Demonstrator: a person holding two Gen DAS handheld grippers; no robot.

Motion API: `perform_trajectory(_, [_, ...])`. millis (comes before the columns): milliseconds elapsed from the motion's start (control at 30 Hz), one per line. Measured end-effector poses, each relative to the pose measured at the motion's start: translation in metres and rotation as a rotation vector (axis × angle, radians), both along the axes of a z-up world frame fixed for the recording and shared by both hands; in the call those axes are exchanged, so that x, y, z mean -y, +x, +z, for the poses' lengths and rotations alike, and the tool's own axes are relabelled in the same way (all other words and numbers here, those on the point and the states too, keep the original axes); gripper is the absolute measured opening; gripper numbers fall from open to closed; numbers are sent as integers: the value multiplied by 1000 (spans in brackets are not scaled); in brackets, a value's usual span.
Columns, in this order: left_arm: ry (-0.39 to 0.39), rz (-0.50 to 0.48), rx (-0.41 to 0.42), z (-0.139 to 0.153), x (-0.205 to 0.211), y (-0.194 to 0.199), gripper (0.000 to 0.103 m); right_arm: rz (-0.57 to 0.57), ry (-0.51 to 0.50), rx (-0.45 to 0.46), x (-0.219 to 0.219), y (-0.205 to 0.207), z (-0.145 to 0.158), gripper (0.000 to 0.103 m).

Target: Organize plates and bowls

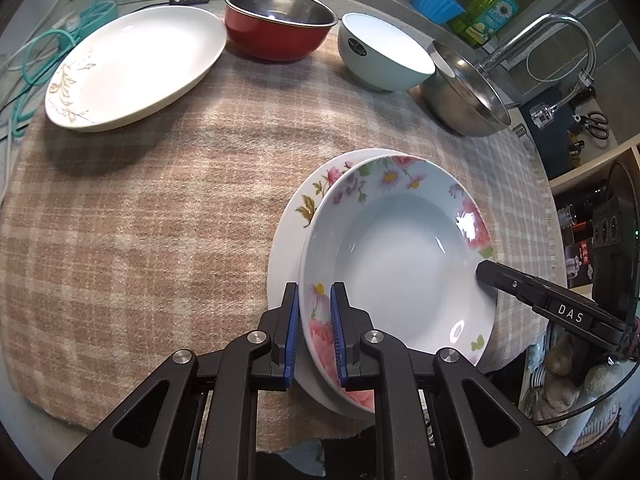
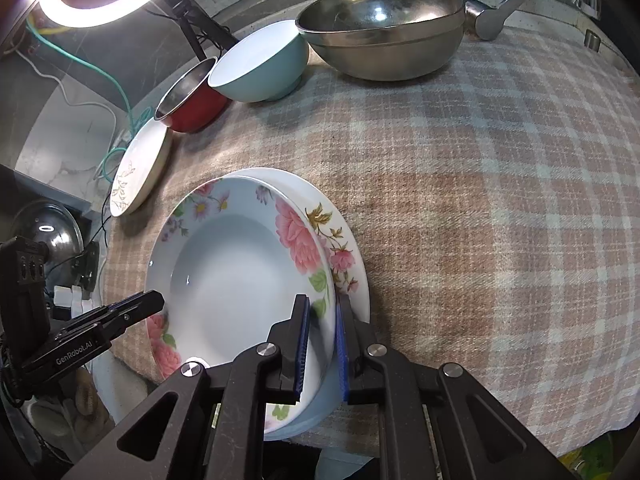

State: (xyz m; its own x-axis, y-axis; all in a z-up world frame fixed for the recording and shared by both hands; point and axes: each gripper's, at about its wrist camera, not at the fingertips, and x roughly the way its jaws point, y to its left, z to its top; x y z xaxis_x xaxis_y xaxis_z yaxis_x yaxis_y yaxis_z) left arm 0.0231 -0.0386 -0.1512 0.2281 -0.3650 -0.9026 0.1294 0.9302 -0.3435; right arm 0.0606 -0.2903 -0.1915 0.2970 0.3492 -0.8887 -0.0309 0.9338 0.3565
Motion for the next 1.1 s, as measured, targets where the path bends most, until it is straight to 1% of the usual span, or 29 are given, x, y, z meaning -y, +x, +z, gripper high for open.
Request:
perform_trajectory(233, [-3, -3, 0, 0, -1, 0, 13, 8, -11, 2, -2, 0, 0, 14])
perform_trajectory(333, [0, -4, 2, 0, 0, 1, 13, 13, -37, 10, -5, -1, 2, 14])
perform_trajectory(767, [-17, 0, 9, 3, -4, 0, 13, -3, -39, 22, 0, -2, 9, 15])
perform_trajectory(867, [-18, 5, 21, 7, -7, 0, 13, -8, -35, 30, 1, -3, 12, 20])
perform_trajectory(1100, [-25, 24, 39, 15, -19, 2, 13, -10, -24, 57, -5, -2, 24, 23])
